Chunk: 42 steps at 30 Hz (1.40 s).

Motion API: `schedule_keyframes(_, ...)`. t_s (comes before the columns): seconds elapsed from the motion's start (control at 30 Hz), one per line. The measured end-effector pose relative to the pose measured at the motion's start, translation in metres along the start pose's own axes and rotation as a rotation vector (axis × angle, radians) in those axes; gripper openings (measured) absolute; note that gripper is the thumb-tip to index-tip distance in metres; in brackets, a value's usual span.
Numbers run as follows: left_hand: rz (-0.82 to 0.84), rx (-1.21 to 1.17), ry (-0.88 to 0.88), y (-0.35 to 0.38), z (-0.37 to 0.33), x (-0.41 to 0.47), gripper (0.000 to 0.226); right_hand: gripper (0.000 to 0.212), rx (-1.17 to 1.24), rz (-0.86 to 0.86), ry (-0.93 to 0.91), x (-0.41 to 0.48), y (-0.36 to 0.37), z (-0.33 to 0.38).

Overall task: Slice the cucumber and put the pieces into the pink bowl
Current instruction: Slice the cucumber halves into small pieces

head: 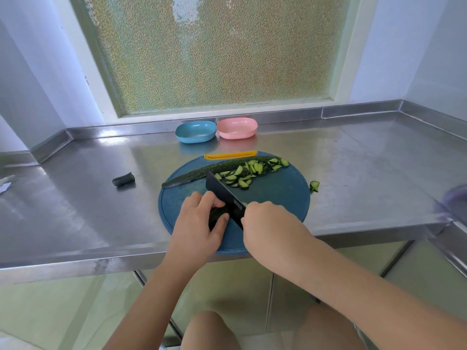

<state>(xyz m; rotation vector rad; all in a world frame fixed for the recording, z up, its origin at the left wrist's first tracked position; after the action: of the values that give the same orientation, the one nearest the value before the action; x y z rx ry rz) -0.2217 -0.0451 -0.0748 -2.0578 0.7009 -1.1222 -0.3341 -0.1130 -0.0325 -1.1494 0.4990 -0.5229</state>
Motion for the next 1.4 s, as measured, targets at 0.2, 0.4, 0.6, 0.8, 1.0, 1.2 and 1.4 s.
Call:
schedule_keyframes(0.2,0.001,-0.005,0.007,0.0,0.0,-0.001,0.014,0.031,0.038,-0.002,0.008,0.01,0.0,-0.009)
schedule_keyframes(0.4,-0.024,-0.033,-0.023,-0.001,0.002,-0.001,0.003,0.028,0.091,-0.039,0.0,0.004,-0.005,-0.023)
schedule_keyframes(0.6,-0.018,-0.019,-0.003,-0.001,0.0,-0.001,0.002,0.029,0.079,-0.044,-0.049,-0.001,-0.013,-0.016)
schedule_keyframes(0.8,-0.014,-0.014,0.017,-0.002,-0.001,0.0,0.002,0.021,0.078,-0.031,-0.068,-0.006,-0.015,-0.012)
schedule_keyframes(1.0,-0.019,-0.012,0.017,-0.002,0.0,0.0,0.003,0.016,0.05,-0.02,-0.065,-0.008,-0.019,-0.009)
schedule_keyframes(1.2,-0.014,-0.025,0.018,0.0,0.002,0.0,0.003,0.015,0.057,-0.024,-0.052,-0.009,-0.012,-0.008)
schedule_keyframes(1.4,-0.017,-0.034,0.021,0.0,0.001,0.002,0.012,0.037,0.033,-0.005,-0.045,-0.002,-0.01,-0.002)
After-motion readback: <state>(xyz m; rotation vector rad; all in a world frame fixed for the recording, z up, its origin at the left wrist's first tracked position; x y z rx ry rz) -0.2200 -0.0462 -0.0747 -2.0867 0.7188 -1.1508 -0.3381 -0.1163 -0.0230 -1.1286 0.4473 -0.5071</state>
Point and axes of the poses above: each hand's wrist, its own x-axis towards the middle knuckle, its own y-axis out of the palm, z = x × y, the point moved 4 cm from there along x, towards the middle knuckle, and after that the axes turned 7 degrees about x, right-handed, at the moved point
